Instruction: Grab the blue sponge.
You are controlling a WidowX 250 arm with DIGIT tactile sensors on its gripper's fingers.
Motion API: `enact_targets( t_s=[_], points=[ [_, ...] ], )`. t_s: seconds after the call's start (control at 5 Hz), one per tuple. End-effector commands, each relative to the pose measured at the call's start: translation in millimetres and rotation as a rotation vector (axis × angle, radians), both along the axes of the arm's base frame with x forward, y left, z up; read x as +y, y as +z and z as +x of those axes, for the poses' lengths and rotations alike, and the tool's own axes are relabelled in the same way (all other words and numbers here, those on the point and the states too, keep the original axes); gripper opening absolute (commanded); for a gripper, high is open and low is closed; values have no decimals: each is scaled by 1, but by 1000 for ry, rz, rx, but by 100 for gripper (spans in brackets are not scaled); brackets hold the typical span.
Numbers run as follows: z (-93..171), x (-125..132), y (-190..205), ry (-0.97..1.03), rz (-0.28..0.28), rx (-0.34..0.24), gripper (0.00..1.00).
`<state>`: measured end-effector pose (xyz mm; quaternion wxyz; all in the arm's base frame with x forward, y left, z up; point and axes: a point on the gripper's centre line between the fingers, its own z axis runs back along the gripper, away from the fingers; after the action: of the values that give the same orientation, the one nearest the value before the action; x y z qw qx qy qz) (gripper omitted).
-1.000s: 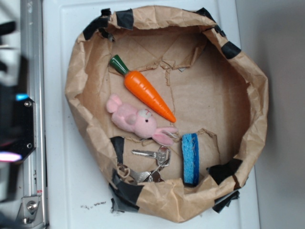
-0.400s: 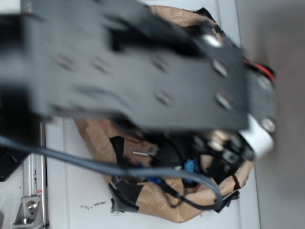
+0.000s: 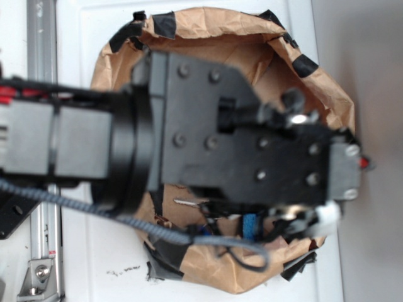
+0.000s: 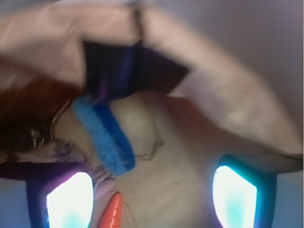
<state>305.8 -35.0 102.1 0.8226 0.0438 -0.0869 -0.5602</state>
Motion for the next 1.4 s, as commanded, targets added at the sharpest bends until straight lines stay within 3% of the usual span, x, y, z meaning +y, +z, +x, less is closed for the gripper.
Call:
enact_targets(
  t_s=[0.0,0.2,0.6,0.8,1.0,1.2],
  points=[
    [-32,-12,2,-145,-94,-1,100],
    [-26,-15,-16,-138,-85,9,100],
    [-8,-35,-54,-35,-66,-89,100],
    [-3,-40,-70,-33,-60,-33,80],
    [-2,-35,-72,9,-96,24,0],
    [-2,-21,-61,107,-171,30,0]
  ],
)
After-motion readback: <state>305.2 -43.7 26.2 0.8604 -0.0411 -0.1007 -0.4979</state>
